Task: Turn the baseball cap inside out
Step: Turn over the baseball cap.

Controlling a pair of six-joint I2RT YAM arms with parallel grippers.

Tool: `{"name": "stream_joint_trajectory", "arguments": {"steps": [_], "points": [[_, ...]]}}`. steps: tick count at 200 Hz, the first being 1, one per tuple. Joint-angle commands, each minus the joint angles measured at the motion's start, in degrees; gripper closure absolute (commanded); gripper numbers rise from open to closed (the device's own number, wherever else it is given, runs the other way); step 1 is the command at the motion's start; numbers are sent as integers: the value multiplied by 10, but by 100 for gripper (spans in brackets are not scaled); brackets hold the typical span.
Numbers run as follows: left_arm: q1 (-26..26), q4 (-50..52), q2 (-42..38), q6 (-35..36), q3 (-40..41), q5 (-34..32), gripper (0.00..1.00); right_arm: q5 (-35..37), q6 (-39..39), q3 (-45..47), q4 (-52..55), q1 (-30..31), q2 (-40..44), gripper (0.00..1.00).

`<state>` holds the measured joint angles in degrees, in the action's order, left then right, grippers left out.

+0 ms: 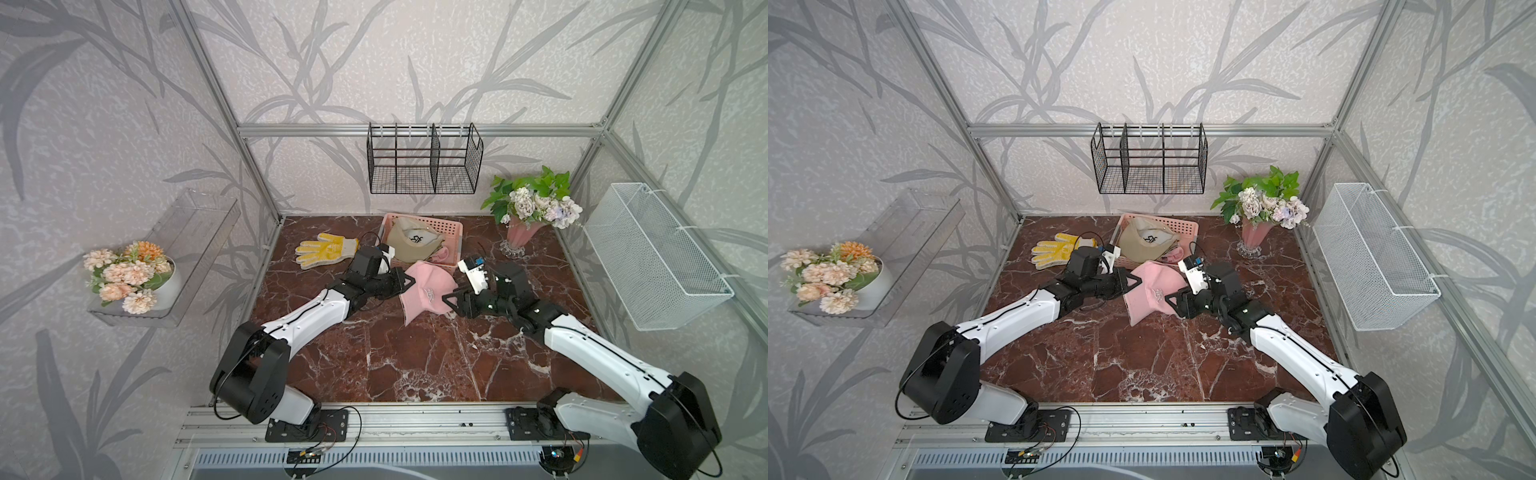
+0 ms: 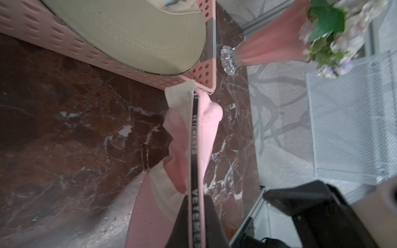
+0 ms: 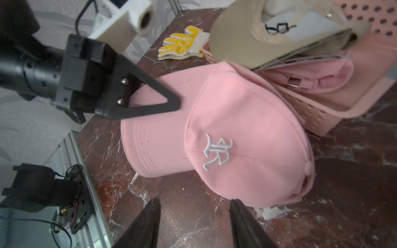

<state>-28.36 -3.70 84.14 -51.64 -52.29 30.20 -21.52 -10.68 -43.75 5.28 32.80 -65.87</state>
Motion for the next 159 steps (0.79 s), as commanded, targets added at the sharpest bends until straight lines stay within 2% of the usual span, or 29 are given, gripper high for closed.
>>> {"name": "stream_joint_trajectory", "arguments": {"steps": [1,38,67,133,159], "points": [[-10,-101,-33,-150,7,1,100,52,94,4,-40,32,20,40],[-27,-57,-74,-233,-22,-121,100,69,138,-10,-35,91,28,37],[-30,-72,-78,-284,-33,-159,100,117,139,-13,-62,129,19,36],[-64,-102,-59,-350,-42,-143,100,385,164,-8,-161,207,-15,36],[-71,-119,-60,-364,-37,-132,100,465,170,-10,-177,216,-31,41]]}}
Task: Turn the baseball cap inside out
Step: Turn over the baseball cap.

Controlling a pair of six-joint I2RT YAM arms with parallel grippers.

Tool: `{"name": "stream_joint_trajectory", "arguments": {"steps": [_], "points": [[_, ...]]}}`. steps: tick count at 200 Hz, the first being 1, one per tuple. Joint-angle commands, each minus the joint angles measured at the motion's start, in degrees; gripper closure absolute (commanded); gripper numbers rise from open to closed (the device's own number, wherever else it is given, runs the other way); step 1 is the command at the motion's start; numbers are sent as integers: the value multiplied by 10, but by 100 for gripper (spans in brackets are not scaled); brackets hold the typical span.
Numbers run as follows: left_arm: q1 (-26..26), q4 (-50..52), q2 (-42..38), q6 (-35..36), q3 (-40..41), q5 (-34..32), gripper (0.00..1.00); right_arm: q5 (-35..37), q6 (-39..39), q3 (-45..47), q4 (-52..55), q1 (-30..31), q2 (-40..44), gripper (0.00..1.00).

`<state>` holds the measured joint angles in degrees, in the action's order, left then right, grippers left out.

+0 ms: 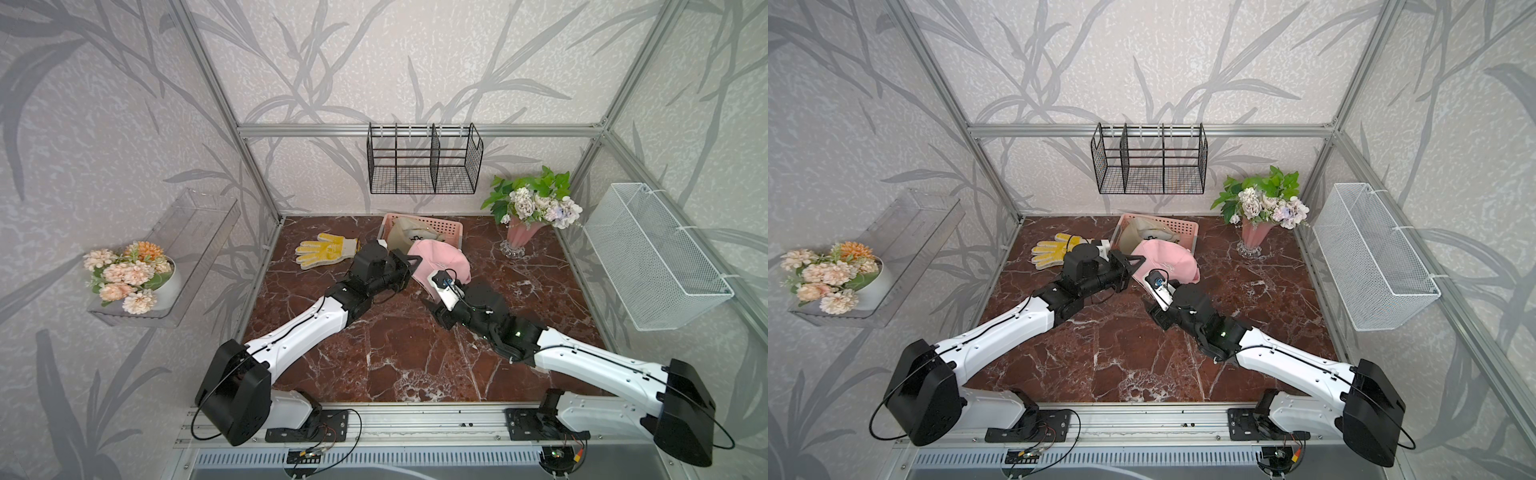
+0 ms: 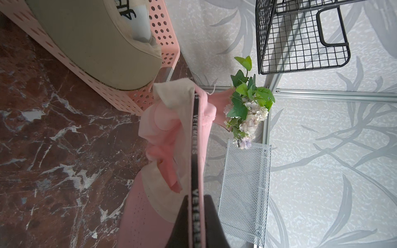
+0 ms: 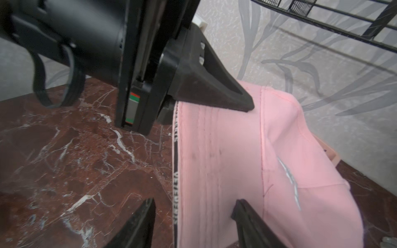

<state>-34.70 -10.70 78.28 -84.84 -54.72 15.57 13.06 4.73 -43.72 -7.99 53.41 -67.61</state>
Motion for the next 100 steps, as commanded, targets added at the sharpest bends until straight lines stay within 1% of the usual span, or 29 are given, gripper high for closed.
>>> {"name": "stream_joint_trajectory", "arguments": {"steps": [1,12,21,26,30,32,37,43,45,51,54,56,60,68,84,100], "points": [[-9,-49,-2,-33,-13,15,100,122,16,-11,-46,10,-13,41],[-12,-56,0,-37,-14,22,100,144,20,-10,-51,12,-17,46],[-14,-62,4,-38,-14,28,100,162,25,-9,-56,15,-16,53],[-16,-65,5,-38,-16,31,100,170,27,-9,-58,16,-16,60],[-17,-69,6,-37,-17,34,99,176,28,-8,-59,17,-14,68],[-17,-71,8,-36,-17,36,96,180,28,-9,-59,17,-12,70],[-17,-76,10,-33,-20,38,87,185,30,-9,-60,18,-10,80],[-19,-75,13,-26,-23,40,75,189,33,-8,-59,18,-5,89],[-20,-74,14,-23,-25,39,72,191,33,-8,-59,18,-4,92],[-21,-71,16,-11,-31,37,56,197,36,-8,-57,18,1,99],[-21,-68,18,-4,-36,37,50,200,36,-9,-55,18,4,100],[-21,-66,18,2,-38,36,47,203,37,-9,-54,18,6,100],[-21,-60,20,12,-44,35,38,207,38,-8,-51,18,8,100],[-22,-52,21,38,-56,31,27,215,43,-9,-43,19,15,100],[-21,-16,23,98,-87,16,13,237,51,-14,-23,18,28,100],[-21,23,17,172,-119,-11,4,246,53,-22,5,18,41,100]]}}
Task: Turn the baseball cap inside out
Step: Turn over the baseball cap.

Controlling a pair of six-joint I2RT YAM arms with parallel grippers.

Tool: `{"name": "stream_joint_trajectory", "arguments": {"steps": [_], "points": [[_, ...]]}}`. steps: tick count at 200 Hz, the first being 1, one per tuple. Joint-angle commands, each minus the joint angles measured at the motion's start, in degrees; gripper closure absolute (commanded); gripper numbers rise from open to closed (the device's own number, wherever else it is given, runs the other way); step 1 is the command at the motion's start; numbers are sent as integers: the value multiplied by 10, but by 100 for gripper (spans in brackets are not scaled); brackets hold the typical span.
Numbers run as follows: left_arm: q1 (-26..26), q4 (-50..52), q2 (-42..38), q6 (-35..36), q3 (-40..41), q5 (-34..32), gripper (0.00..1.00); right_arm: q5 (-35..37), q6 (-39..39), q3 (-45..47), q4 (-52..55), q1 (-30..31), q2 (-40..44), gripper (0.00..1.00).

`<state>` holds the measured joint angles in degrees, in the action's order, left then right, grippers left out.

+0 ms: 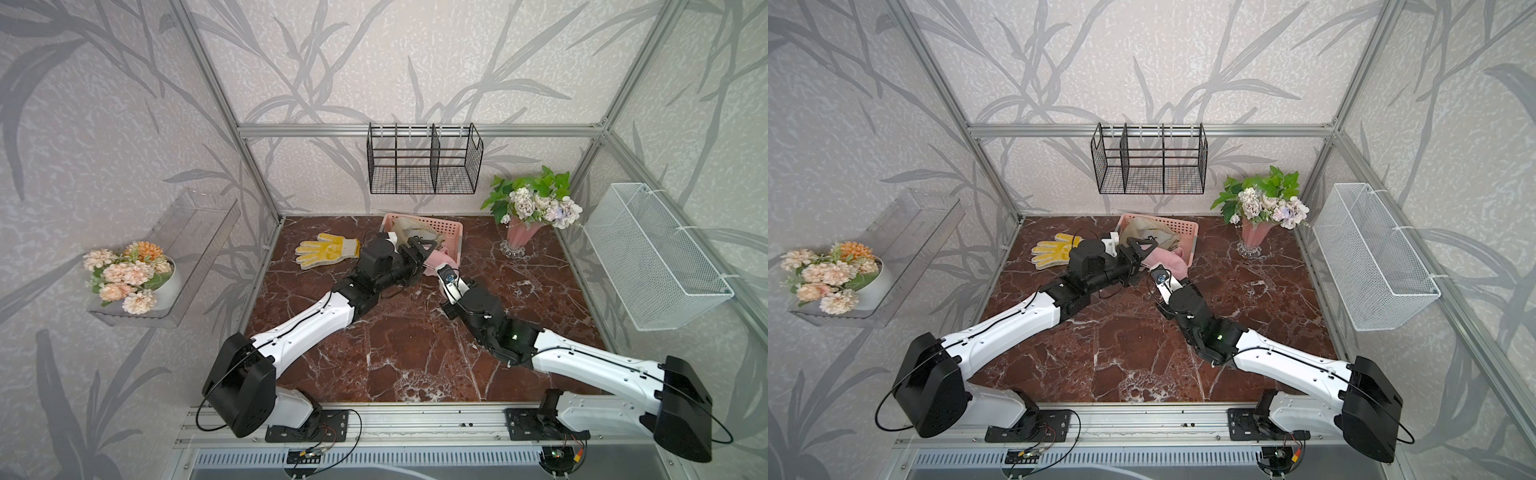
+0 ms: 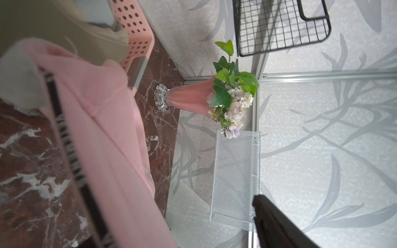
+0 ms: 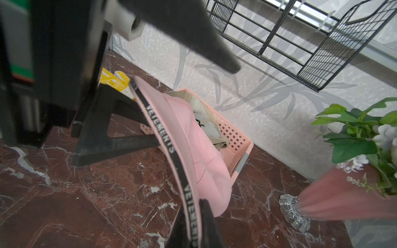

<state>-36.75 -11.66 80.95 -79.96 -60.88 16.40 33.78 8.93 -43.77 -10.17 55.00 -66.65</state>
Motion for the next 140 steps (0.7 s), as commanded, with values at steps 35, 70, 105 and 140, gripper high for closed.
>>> {"name": "stream_joint_trajectory", "arguments": {"steps": [35,70,105,140], "points": [[2,77,-35,299,-96,-70,0,30,-1,-58,112,-7,63,100],[3,128,-55,532,-135,-59,0,-83,-62,-113,240,-66,85,100],[-1,167,-63,784,-141,-62,3,-211,-89,-164,328,-121,71,100],[-22,175,-57,966,-119,-22,3,-293,-93,-210,375,-141,30,100]]}}
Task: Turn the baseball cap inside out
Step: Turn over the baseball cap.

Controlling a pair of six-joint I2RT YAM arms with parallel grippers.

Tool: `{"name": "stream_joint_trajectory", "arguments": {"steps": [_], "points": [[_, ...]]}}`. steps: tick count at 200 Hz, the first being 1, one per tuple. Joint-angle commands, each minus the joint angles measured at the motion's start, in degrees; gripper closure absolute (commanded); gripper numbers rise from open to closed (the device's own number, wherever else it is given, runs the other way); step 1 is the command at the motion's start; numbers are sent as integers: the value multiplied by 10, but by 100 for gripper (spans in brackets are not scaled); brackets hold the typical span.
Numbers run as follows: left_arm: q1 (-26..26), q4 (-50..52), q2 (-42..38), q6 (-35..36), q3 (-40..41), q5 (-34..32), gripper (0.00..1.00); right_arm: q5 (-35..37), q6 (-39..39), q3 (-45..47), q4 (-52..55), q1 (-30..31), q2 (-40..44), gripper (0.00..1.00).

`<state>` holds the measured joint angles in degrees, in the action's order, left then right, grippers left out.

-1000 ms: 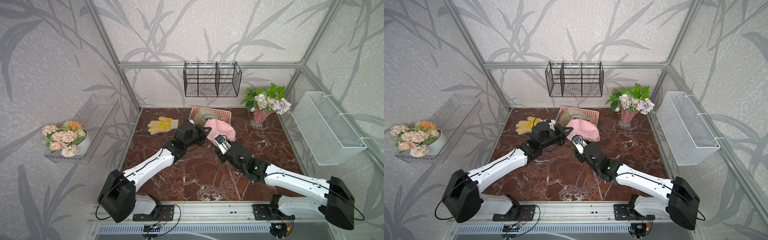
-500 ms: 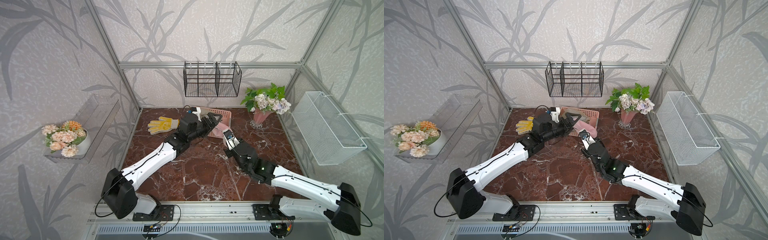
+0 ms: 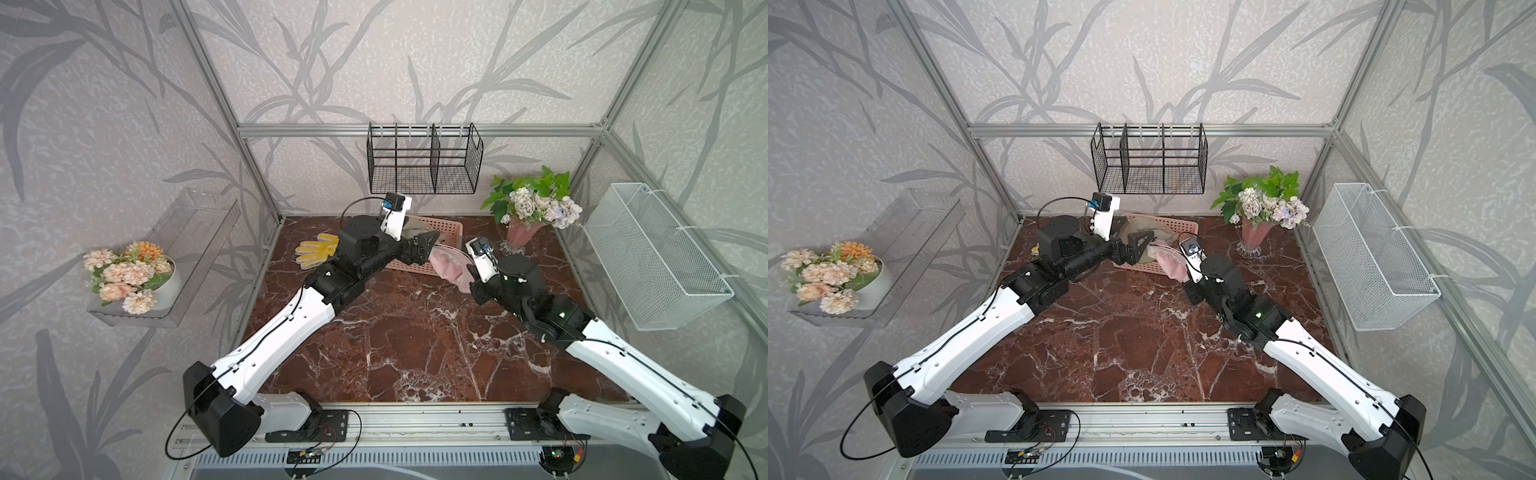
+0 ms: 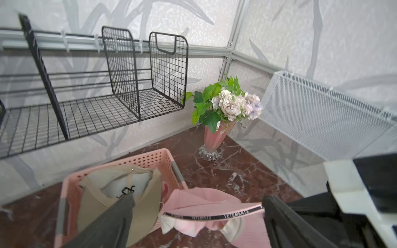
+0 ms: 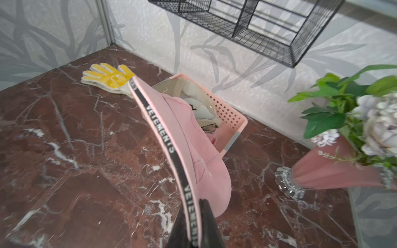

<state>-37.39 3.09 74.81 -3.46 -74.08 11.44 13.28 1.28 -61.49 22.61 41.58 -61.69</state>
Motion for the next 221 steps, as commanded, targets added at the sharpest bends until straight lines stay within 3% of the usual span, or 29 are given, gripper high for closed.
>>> {"name": "stream_joint_trajectory", "arguments": {"steps": [1,47,80,109,151,167,172,178,195,206,221], "points": [[-16,29,5,205,12,28,3,-90,-16,-34,48,-8,-20,100],[-40,79,48,304,-2,40,5,-133,-22,-69,62,-8,-57,100],[-41,92,75,314,1,33,27,-148,-28,-75,55,-9,-61,100],[-40,87,79,315,9,22,28,-165,-33,-72,53,-18,-57,100],[-41,73,66,312,38,43,61,-203,-46,-57,32,-37,-41,100],[-40,57,57,303,50,41,87,-215,-56,-50,24,-47,-37,100],[-39,51,53,297,53,38,99,-221,-59,-46,20,-51,-36,100],[-38,42,47,285,57,31,100,-226,-65,-40,14,-55,-33,100],[-29,-2,24,243,72,37,100,-249,-88,-11,-20,-74,-23,84],[-23,-39,5,207,86,51,100,-277,-109,16,-50,-92,-15,67],[-11,-81,-15,162,101,80,100,-314,-140,57,-102,-115,-3,60]]}}
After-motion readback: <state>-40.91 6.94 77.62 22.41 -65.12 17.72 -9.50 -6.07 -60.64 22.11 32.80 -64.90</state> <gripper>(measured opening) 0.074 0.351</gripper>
